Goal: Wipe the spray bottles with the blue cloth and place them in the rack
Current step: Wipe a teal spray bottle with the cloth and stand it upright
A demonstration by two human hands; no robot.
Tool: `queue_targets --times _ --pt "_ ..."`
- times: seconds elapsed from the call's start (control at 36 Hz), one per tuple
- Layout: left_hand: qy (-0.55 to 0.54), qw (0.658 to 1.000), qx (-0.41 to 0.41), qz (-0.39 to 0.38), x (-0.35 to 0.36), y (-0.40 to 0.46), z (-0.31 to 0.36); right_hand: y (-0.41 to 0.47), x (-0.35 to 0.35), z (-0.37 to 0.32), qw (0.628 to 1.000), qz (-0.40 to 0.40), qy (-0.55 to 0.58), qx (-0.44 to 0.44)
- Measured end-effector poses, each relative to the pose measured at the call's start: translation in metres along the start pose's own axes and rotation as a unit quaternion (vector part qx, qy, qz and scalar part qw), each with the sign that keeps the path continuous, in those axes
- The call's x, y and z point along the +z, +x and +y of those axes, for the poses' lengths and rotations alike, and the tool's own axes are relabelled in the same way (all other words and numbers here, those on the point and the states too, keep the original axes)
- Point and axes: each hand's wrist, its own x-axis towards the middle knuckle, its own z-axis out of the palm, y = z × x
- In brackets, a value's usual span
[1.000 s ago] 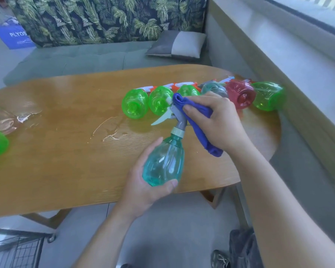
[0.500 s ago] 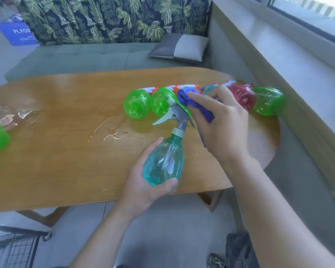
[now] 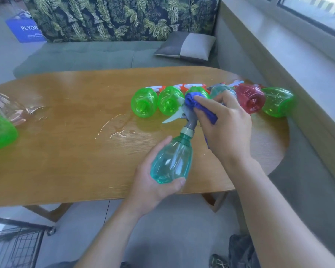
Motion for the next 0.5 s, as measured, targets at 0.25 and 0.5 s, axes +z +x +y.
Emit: queue_targets --times 0.25,0.5 --pt "-0.062 0.995 0.005 0.081 -0.007 0.004 0.004 -0.051 -0.002 -0.015 0.929 -0.068 0.275 0.237" --pt "-0.172 0.977 -0.023 0.125 -0.018 0.012 0.008 -0.076 0.028 -0.043 0.875 -0.154 0.363 0.281"
